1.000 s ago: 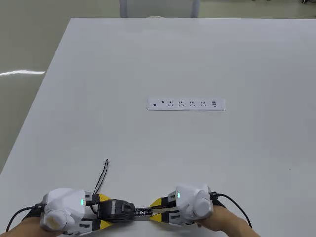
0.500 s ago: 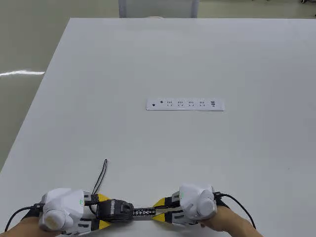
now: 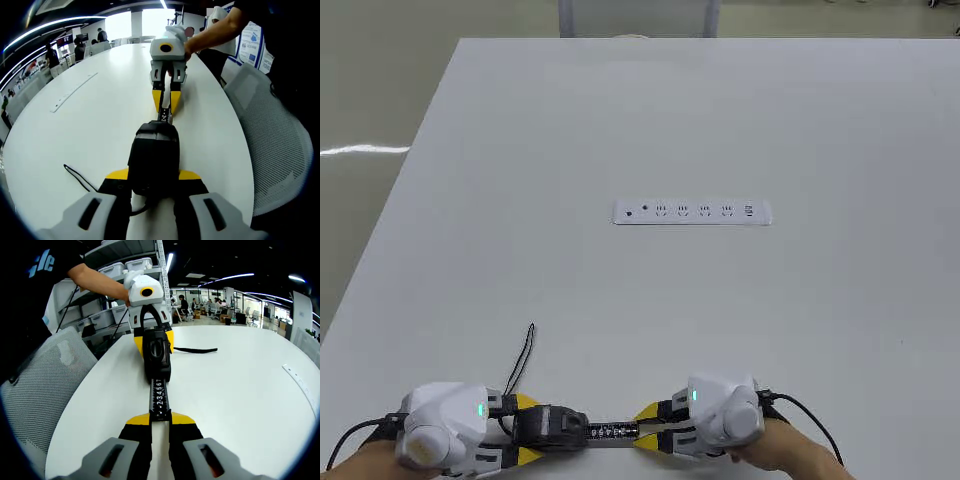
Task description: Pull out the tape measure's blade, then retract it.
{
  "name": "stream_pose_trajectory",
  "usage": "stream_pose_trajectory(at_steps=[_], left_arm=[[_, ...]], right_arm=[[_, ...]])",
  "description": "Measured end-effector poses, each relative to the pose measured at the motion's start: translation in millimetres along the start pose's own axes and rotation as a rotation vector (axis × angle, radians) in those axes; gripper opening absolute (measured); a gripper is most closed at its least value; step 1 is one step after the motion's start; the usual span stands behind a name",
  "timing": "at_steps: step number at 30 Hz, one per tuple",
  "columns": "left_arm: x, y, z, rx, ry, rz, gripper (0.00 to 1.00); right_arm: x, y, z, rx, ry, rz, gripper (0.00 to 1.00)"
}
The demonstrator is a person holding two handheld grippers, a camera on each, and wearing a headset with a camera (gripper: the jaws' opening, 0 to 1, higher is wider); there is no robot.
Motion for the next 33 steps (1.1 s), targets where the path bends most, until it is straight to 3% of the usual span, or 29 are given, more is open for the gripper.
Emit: stream_pose_trajectory(at_steps=[33], left_arm=[[1.0, -0.9, -0.4, 0.003, 0.007, 0.002, 0.28]], right_arm=[[-21.7, 8.1, 1.7, 0.031, 0.022, -0.001, 0.09]])
Point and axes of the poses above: the centre of the closed fingertips' face, and the gripper's own axes: x roughly forward along the fingers, z roughly to its left, y roughly out of its underside, the point moved 7 cm from there along -x, roughly backward along the fingers, and after that the axes turned 11 degrees about -z, right-handed, at the moved point
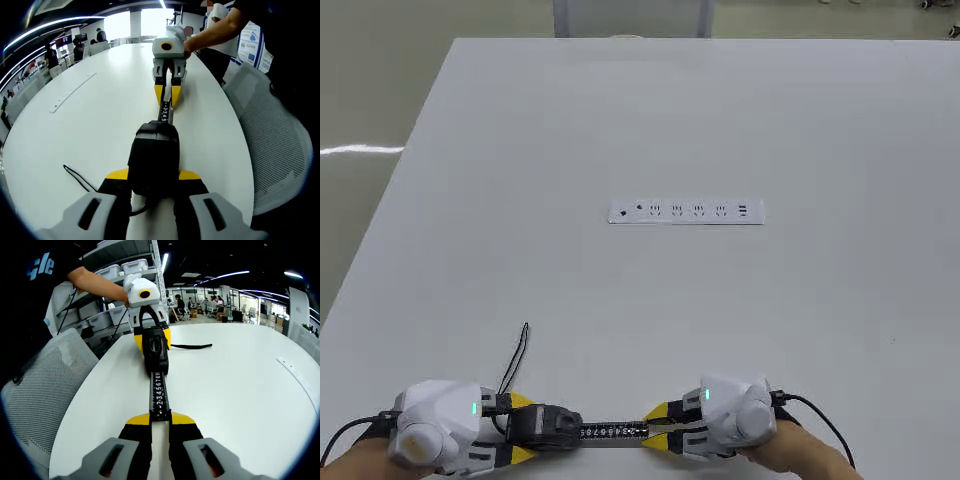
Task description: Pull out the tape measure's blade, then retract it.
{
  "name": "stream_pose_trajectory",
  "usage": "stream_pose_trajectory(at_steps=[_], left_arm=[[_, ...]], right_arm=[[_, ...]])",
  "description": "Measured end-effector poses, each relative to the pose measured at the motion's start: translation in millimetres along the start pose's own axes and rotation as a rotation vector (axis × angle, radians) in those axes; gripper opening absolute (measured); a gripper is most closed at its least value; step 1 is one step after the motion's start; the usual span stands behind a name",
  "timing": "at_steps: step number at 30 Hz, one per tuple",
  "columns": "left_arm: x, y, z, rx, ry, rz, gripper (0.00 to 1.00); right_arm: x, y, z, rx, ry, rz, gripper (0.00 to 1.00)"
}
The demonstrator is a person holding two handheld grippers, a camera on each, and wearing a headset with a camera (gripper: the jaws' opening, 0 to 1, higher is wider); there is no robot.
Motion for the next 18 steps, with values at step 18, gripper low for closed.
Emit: stream_pose_trajectory(at_steps=[18], left_arm=[[0.4, 0.2, 0.0, 0.000, 0.002, 0.005, 0.28]], right_arm=[[-13.3, 4.7, 0.1, 0.012, 0.006, -0.003, 0.09]])
Point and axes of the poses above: the centre of the closed fingertips' face, and the gripper's own axes: x roughly forward along the fingers, z roughly to its left, y roughly out of its underside, the point moved 7 cm from there along -x, roughly backward along the fingers, and after that the axes turned 11 degrees about -z, right-handed, at the moved point
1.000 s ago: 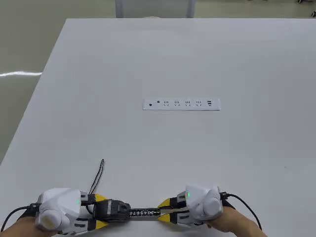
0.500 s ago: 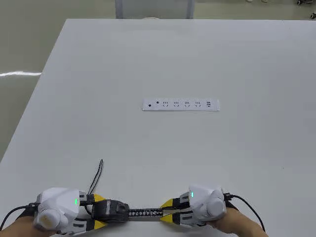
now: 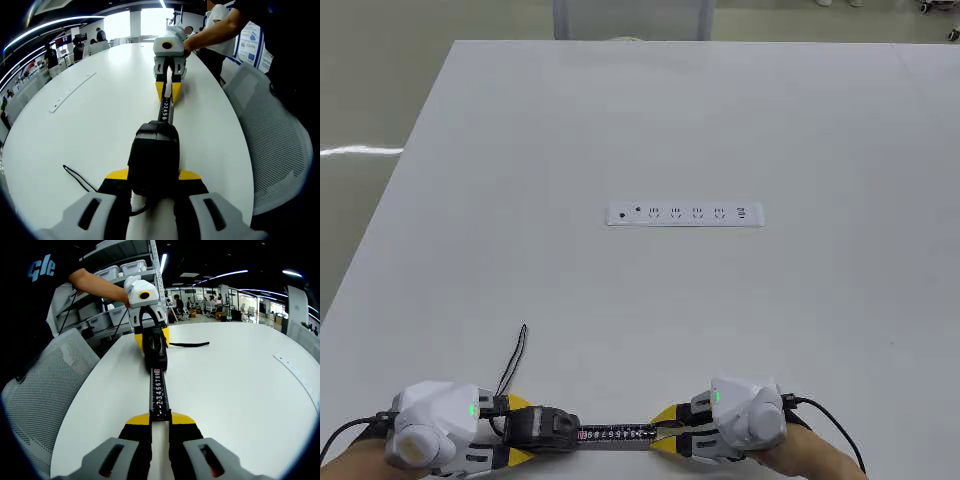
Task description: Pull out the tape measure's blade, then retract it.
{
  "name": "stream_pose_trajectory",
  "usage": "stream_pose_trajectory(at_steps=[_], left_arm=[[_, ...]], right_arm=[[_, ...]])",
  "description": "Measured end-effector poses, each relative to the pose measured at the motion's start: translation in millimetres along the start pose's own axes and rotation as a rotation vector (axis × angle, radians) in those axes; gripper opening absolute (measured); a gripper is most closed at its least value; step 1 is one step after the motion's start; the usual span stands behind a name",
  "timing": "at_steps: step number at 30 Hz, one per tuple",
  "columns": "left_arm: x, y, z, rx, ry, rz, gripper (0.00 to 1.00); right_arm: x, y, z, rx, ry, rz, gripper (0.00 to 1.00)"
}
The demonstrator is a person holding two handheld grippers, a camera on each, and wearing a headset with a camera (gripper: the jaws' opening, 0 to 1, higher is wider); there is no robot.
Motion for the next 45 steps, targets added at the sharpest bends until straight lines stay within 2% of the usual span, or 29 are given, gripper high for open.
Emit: stream_pose_trajectory(at_steps=[45], left_arm=[[-0.1, -1.7, -0.2, -0.001, -0.002, 0.007, 0.28]], right_arm=[[-26.1, 8.3, -1.0, 0.020, 0.013, 0.011, 0.09]])
Point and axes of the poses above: the centre of the closed fingertips' face, and the gripper's own axes: x roughly forward along the fingers, z roughly to its left, y roughly out of its underside, the point moved 7 cm from there along -x, roughly backward along the fingers, and after that the axes turned 11 degrees about -z, right-handed, at the moved point
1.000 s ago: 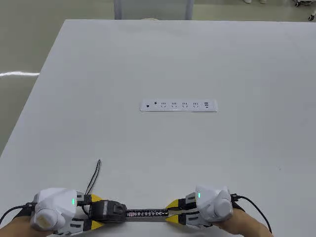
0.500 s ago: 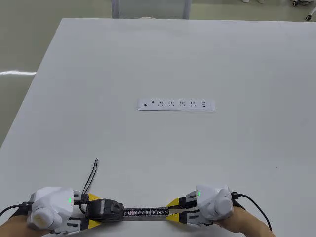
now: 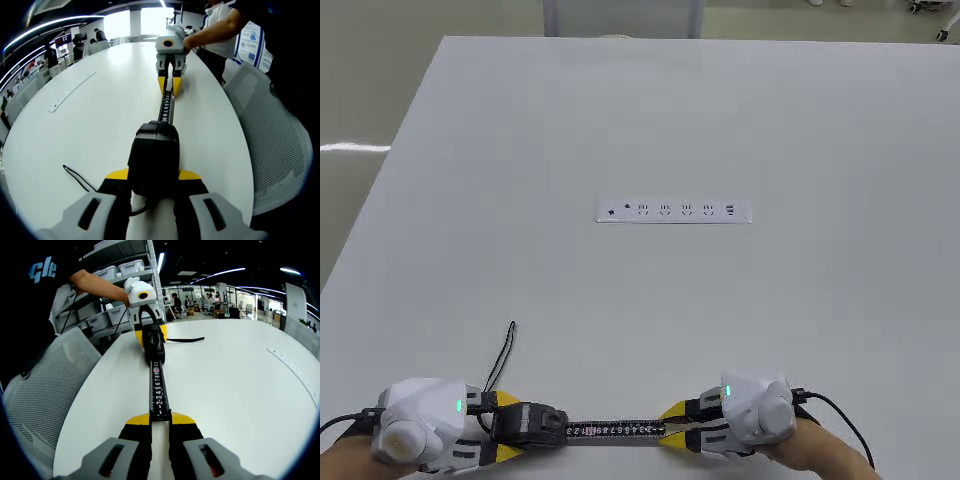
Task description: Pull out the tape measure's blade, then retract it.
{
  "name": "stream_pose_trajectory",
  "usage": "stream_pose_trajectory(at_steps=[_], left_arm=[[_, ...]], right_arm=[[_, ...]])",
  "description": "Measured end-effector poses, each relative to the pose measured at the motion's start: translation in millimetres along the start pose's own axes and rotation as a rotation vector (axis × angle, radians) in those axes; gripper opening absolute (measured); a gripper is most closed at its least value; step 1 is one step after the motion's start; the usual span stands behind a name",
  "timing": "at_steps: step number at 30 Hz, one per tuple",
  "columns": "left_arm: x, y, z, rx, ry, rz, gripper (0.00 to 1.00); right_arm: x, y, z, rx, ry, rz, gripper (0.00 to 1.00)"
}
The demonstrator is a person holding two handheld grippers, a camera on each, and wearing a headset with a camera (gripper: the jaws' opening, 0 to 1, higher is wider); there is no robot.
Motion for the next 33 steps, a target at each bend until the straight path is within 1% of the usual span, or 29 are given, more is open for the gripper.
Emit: stream_pose_trajectory(at_steps=[17, 33], left_arm=[[0.9, 0.9, 0.0, 0.000, 0.003, 0.002, 0.28], [0.9, 0.7, -0.5, -0.001, 0.004, 0.002, 0.28]], right_arm=[[-10.6, 7.3, -0.2, 0.009, 0.008, 0.005, 0.09], [-21.2, 10.6, -0.2, 0.010, 0.015, 0.010, 0.09]])
Point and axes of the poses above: the centre of the closed fingertips' face, and the gripper's own axes: x roughly forward along the fingers, z roughly to its left, y roughly out of its underside, the point moved 7 cm from there along -x, roughly backward along the fingers, and after that the axes turned 11 degrees about -z, right-handed, at the moved point
